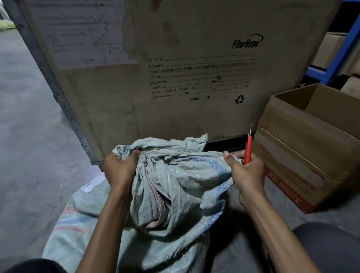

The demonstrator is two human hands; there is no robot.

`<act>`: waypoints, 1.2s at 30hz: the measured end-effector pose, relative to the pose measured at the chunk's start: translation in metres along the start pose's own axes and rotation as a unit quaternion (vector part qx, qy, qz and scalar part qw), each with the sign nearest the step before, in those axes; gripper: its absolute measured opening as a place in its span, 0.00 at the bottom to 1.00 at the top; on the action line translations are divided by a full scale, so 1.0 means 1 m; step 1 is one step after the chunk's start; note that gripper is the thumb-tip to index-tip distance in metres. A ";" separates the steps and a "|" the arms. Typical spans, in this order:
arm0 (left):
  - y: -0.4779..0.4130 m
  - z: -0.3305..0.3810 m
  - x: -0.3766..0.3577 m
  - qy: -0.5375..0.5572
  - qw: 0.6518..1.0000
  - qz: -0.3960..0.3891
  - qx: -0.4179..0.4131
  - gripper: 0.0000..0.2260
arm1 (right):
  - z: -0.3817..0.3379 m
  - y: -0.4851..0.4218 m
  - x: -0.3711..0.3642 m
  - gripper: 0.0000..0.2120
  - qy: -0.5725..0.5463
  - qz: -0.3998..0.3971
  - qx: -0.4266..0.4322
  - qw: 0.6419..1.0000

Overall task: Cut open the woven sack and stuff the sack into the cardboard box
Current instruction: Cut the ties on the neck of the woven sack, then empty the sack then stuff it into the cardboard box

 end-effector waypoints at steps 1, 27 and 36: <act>-0.002 -0.008 -0.005 0.034 0.999 -0.031 0.022 0.12 | 0.006 -0.001 -0.002 0.17 -0.012 -0.013 -0.016 1.000; 0.003 -0.025 -0.048 0.176 0.968 -0.156 0.084 0.40 | 0.255 0.073 -0.040 0.19 0.529 -0.168 -0.107 0.825; 0.021 0.001 -0.054 0.214 0.948 -0.216 0.090 0.29 | 0.105 0.020 -0.028 0.18 -0.310 -0.103 -0.299 0.897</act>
Point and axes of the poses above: each hand's wrist, its own y-axis away from the middle knuckle, its own x-axis out of the back of the hand, z = x × y, the point moved 9 cm from there along -y, towards the middle knuckle, and after that the axes turned 11 degrees about y, right-handed, at the moved point
